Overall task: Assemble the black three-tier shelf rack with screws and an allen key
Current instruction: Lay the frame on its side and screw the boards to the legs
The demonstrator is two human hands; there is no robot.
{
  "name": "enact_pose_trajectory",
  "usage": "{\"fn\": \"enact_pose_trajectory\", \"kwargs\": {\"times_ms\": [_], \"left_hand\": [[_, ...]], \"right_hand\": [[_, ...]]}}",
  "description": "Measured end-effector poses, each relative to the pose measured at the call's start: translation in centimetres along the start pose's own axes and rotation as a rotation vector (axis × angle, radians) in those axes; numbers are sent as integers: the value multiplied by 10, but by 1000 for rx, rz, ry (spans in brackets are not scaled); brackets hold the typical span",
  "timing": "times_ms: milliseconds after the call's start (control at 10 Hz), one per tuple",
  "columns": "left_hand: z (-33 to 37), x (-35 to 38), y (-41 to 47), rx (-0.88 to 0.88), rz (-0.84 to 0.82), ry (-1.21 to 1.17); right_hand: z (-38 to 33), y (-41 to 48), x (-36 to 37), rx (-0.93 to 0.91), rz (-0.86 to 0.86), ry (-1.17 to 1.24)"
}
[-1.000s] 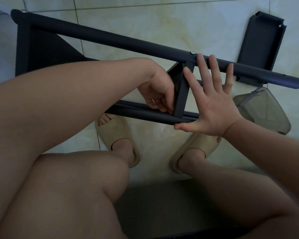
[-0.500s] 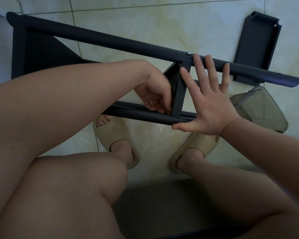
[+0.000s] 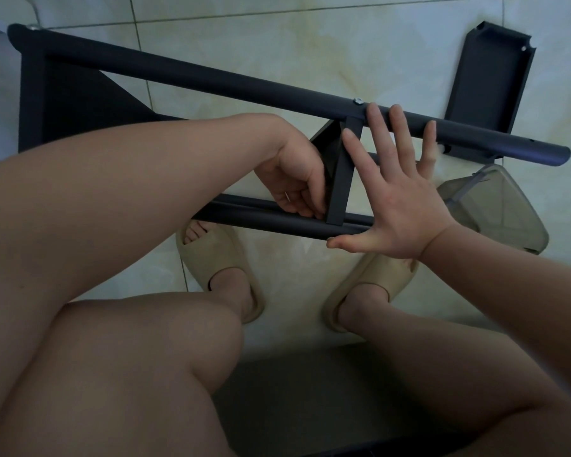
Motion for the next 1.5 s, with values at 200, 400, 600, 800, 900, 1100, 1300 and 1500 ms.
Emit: {"fn": "enact_pose_trajectory", "kwargs": {"times_ms": [200, 400, 600, 800, 900, 1100, 1300, 1500], "left_hand": [[0, 1, 1, 19, 17, 5], [-1, 1, 2, -2, 9, 4], [-2, 2, -1, 0, -21, -23], [-1, 3, 2, -26, 14, 20], [-1, 2, 2, -23, 21, 7], [1, 2, -1, 3, 8, -14], [1, 3, -2, -44, 27, 31], [2, 4, 1, -40, 45, -23]], "right_hand": [[0, 0, 0, -2, 2, -2], [0, 0, 1, -4, 6, 9], [0, 0, 2, -7, 10, 2], [0, 0, 1, -7, 16, 3], [0, 0, 1, -7, 11, 5], [-1, 0, 1, -10, 14, 5], [0, 0, 1, -10, 15, 11], [0, 0, 1, -11, 13, 13]]}}
Point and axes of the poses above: each hand's wrist, its own y-axis towards the middle knuckle, its own x-axis out of the palm, z = x × y, the point moved 3 cm from there along y, towards the middle knuckle, and after that the axes turned 12 degrees about -y, right-handed, at the moved point
